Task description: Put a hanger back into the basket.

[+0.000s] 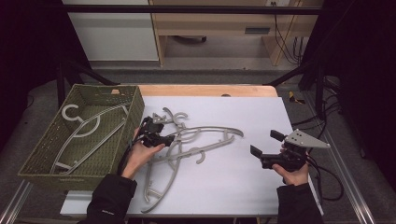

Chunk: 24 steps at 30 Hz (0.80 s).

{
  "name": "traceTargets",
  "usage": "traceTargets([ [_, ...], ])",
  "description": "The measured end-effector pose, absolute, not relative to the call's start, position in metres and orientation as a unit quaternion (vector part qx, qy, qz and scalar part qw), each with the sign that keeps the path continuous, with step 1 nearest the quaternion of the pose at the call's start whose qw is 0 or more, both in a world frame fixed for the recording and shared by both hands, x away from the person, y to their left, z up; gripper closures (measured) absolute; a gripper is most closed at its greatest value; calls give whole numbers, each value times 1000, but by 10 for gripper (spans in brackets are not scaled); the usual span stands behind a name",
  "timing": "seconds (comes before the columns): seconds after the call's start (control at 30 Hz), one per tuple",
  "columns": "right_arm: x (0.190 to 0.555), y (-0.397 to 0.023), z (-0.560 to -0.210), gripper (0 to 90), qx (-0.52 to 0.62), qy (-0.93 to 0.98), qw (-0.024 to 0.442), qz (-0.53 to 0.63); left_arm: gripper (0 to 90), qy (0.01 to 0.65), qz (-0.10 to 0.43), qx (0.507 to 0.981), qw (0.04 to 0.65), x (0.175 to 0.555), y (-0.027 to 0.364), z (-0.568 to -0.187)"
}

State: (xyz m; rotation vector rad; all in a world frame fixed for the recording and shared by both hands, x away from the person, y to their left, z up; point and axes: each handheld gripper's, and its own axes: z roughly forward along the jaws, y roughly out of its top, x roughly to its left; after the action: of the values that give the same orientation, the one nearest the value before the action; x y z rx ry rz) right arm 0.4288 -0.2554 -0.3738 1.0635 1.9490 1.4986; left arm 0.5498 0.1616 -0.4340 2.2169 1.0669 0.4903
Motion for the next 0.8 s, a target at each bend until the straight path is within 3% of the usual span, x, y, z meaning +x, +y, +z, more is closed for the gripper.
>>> traceTargets([
  [0.27, 429, -254, -374, 30, 387, 709, 228, 544, 534, 399, 201, 850, 277, 558, 154, -451],
  [0.57, 429, -255, -374, 31, 386, 709, 228, 544, 703, 408, 181, 857, 259, 561, 162, -458],
  [0.8, 429, -255, -374, 31, 386, 709, 229, 544, 750, 385, 175, 874, 242, 553, 155, -455],
])
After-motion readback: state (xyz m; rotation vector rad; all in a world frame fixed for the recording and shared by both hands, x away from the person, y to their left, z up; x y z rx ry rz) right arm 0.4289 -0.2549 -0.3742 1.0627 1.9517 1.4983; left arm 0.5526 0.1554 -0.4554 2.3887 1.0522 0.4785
